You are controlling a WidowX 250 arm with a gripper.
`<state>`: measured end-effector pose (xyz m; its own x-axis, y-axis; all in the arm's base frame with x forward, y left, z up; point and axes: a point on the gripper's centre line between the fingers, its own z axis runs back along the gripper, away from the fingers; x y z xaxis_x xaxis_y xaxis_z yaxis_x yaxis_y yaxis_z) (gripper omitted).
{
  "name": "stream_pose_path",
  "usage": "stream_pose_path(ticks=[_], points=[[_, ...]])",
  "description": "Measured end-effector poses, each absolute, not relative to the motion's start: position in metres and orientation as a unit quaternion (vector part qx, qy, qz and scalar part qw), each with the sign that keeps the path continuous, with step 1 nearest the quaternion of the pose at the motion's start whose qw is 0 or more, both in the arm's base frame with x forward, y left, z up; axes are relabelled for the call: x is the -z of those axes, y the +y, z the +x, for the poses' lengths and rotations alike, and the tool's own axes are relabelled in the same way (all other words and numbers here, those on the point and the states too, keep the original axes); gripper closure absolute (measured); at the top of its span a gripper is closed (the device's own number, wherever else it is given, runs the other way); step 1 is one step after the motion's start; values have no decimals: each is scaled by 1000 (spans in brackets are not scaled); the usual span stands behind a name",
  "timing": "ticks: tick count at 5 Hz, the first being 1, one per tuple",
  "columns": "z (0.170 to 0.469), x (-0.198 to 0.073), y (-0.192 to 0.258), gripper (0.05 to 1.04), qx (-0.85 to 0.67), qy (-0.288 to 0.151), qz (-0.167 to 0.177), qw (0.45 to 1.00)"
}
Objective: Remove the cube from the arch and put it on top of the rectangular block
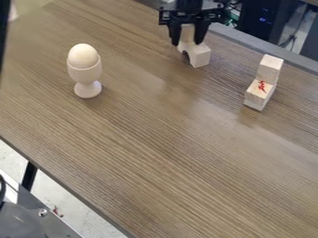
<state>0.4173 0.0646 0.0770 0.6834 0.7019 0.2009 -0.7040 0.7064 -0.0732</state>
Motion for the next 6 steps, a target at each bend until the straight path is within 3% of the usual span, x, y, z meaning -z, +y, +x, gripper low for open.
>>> stream_pose_path(ticks=[2,3,4,6], points=[[364,-143,32,500,-278,-181,-40,942],[334,-148,11,500,-236,-185,-55,952],[315,-137,-12,500,-187,-174,-43,966],[307,-103,-48,500,-131,-133,-22,982]])
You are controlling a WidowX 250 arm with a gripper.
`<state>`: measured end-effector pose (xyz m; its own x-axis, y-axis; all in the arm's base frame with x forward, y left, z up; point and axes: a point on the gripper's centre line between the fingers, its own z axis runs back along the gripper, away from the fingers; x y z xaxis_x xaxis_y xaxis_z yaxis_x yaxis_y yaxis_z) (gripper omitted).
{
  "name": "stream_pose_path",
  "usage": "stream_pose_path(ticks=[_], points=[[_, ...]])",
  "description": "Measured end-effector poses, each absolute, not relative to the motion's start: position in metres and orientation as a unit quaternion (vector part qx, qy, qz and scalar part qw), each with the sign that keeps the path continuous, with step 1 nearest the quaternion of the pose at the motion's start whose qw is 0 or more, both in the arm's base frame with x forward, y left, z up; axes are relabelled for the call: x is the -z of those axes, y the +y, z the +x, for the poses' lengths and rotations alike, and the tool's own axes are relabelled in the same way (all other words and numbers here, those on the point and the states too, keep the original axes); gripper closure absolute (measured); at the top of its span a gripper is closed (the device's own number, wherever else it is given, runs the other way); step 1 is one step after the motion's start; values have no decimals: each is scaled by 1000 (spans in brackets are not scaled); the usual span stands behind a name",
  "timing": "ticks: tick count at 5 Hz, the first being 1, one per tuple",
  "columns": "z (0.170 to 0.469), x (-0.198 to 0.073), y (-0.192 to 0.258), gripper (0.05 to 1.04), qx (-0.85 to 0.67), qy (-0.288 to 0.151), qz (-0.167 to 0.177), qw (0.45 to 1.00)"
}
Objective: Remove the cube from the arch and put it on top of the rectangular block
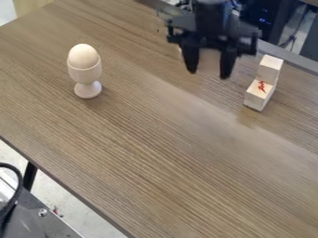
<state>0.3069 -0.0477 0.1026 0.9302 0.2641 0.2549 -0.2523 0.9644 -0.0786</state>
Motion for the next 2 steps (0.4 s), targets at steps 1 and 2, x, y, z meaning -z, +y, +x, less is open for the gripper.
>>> stream_pose_path(ticks=[1,2], points=[[316,-88,-62,500,-113,-119,-5,986],[326,-80,-67,500,-113,-107,0,988]])
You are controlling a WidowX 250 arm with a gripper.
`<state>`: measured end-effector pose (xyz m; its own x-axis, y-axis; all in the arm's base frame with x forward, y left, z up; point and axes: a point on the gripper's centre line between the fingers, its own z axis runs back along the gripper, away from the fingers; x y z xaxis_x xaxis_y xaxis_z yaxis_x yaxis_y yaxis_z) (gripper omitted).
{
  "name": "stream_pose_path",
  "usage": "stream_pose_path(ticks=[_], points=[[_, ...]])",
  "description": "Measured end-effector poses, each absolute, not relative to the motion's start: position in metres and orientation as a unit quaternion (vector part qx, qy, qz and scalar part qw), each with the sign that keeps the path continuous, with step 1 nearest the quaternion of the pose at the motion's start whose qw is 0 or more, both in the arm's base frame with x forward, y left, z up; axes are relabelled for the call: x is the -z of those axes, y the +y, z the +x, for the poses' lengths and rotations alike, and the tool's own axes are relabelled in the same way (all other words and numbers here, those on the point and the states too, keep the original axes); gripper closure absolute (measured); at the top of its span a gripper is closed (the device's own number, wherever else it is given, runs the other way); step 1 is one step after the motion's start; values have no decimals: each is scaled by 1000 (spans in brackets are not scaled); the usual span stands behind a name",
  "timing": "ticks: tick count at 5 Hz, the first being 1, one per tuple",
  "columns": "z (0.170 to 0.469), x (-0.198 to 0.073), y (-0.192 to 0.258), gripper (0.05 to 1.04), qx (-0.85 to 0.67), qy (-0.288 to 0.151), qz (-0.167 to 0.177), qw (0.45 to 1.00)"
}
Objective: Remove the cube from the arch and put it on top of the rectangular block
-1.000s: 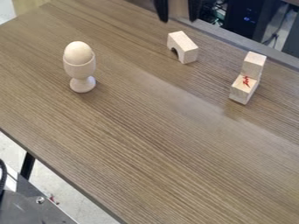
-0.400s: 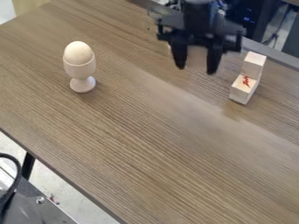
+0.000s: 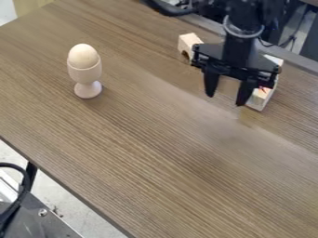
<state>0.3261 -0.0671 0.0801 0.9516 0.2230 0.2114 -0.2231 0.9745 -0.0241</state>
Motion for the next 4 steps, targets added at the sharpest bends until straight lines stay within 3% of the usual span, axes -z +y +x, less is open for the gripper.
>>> stream_pose_path(ticks=[4], points=[[358,-75,-79,500,-117,-100,-4,988]])
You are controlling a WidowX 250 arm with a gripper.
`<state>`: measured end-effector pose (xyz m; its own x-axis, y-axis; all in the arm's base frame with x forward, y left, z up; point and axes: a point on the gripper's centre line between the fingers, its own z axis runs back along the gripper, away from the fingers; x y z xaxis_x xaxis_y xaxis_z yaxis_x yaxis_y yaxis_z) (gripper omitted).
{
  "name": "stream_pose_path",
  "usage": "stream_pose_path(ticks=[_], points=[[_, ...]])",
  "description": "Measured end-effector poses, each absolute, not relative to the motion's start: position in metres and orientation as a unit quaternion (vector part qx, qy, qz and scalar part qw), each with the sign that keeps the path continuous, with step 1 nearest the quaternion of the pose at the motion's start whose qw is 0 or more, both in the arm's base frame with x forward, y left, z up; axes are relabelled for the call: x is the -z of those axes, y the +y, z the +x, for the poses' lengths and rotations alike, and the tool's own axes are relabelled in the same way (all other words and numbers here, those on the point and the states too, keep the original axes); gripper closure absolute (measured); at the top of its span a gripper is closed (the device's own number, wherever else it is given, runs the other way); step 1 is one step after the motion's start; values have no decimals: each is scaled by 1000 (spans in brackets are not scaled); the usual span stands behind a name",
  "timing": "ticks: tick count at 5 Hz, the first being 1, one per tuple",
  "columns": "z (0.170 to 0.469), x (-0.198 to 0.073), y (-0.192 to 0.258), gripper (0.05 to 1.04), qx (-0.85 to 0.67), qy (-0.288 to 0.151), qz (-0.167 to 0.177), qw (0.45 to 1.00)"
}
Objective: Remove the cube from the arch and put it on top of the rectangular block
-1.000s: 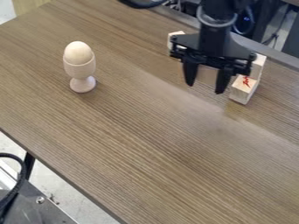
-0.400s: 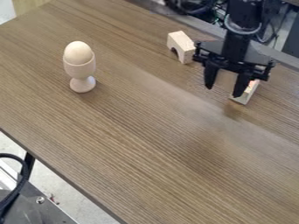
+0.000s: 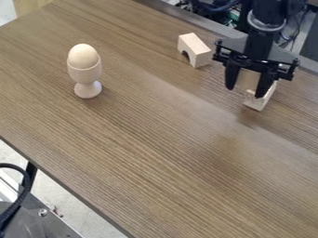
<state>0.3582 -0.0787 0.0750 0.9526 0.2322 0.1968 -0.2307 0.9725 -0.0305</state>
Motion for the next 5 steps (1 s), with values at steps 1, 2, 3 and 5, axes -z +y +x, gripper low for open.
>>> stream_pose_path(ticks=[1,2,3,5], points=[[363,-73,-82,500,-117,-97,-4,988],[367,-69,-85,500,-115,-93,-5,989],[371,-63,-86,500,-113,-89,-3,990],[379,-61,-88,500,-113,-91,-2,989]])
